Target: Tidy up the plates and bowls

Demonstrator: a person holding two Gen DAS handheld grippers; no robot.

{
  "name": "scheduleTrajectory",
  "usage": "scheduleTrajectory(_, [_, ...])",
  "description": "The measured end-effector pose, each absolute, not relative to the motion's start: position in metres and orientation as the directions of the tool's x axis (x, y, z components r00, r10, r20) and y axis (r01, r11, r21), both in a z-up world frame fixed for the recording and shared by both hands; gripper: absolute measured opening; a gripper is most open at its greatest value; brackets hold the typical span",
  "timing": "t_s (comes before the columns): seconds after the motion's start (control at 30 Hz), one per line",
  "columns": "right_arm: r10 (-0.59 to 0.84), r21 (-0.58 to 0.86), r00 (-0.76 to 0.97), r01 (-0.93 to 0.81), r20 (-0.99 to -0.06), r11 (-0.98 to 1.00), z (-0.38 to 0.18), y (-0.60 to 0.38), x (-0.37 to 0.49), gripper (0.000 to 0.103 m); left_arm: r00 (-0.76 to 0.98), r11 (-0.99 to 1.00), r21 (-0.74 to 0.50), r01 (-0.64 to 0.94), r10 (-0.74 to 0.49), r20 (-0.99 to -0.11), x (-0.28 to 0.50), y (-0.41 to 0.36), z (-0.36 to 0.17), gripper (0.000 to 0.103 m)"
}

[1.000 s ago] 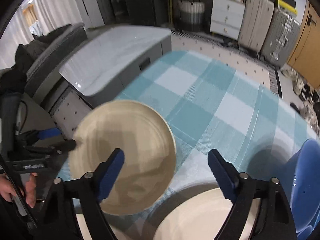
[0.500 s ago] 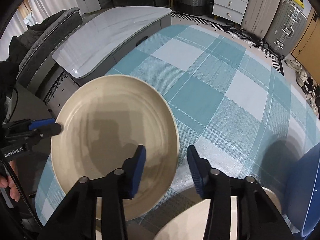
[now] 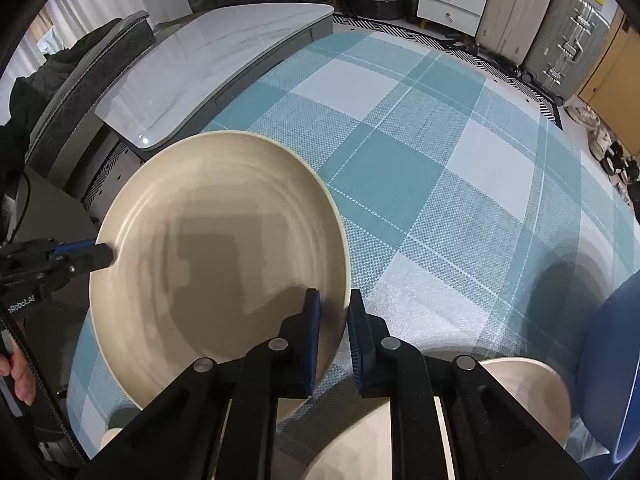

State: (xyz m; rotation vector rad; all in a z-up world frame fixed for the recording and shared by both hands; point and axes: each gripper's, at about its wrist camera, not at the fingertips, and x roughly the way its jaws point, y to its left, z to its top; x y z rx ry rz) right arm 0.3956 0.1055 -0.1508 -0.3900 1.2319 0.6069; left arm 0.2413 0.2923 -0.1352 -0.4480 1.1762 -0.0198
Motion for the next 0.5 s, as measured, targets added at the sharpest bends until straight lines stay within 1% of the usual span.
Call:
scheduleTrajectory(0.2, [0.218, 0.040, 0.217, -0.614, -0.951, 0.788, -0.1499, 0.1057, 0.3953, 0.013, 0.382, 0.923, -0.324, -0.210, -0.227, -0.896, 0.2421, 0.2864, -0.1337, 0.009])
scheduleTrajectory(0.3, [0.221, 0.048, 0.213, -0.608, -0.952, 0.792, -0.1499, 0.1051, 0.3951, 0.013, 0.383, 0.914, -0.340, -0.223, -0.239, -0.892, 0.2410, 0.2900, -0.1327, 0.009])
scheduleTrajectory(0.5, [0.232, 0.062, 0.210, -0.599, -0.950, 0.798, -0.1457, 0.1065, 0.3916, 0.011, 0.386, 0.915, -0.323, -0.240, -0.216, -0.897, 0.2370, 0.2914, -0.1293, 0.009])
